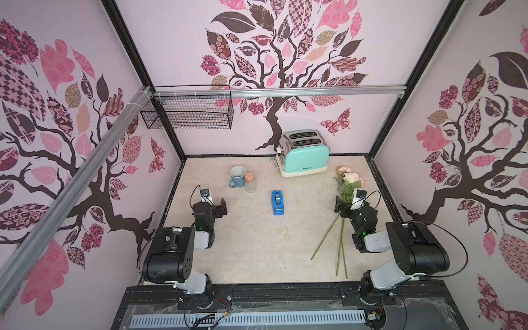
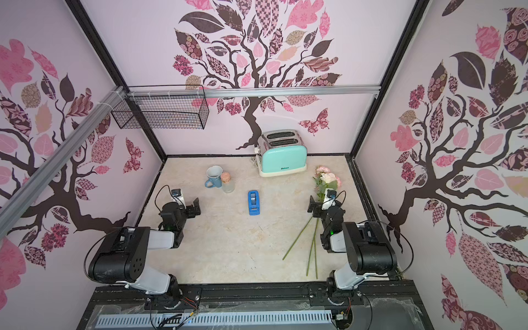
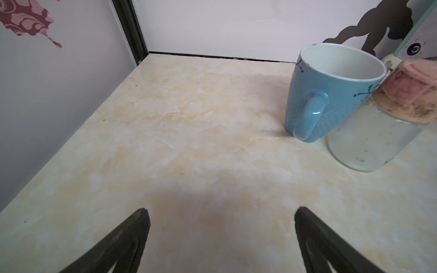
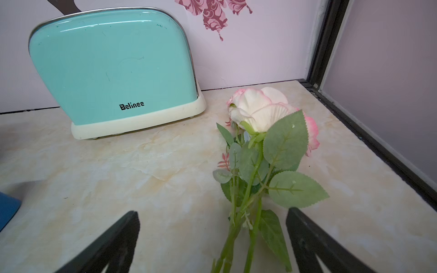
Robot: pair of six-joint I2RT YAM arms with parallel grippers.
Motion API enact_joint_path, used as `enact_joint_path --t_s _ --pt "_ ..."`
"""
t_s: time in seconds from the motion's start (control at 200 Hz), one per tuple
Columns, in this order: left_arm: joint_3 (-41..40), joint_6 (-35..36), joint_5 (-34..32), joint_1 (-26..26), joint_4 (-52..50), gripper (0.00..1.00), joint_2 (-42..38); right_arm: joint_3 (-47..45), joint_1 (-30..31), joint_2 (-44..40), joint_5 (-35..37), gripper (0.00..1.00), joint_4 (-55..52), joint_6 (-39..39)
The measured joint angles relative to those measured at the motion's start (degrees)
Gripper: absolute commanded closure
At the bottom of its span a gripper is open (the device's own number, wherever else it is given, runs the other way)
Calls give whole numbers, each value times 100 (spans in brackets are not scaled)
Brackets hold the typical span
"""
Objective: Wrap bouquets with tape
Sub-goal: Pick up the unwrapped bouquet from the center of the board.
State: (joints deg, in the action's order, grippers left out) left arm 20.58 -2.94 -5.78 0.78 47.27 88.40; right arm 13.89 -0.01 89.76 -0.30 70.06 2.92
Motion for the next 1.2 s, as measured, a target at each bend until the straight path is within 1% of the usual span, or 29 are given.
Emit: enact_joint_path --t_s 0.84,0.885,0.915,1.0,1.05,1.09,1.15,1.201 --pt "2 20 -13 0 28 2 0 -9 31 -2 22 0 107 -15" --pt "44 72 -59 -31 -103 2 -57 -35 48 -61 81 0 125 -17" --pt "136 127 -175 -103 -413 2 -179 -57 76 -181 168 0 28 -13" --pt "520 107 -671 -527 -1423 2 -846 -9 243 -879 619 0 -660 50" --pt "789 -118 -861 -743 -1818 2 -1322 240 332 -1384 1051 0 -1318 428" --pt "1005 -603 -984 -855 -2061 2 -1722 575 363 -1685 1360 0 -1993 789" --pt "1257 -1508 -1150 -861 -2361 2 -2267 1375 313 -2063 1832 0 -3432 1556" --pt "1318 -2201 -1128 -787 -2380 2 -2562 2011 166 -2218 1980 0 -4409 2157"
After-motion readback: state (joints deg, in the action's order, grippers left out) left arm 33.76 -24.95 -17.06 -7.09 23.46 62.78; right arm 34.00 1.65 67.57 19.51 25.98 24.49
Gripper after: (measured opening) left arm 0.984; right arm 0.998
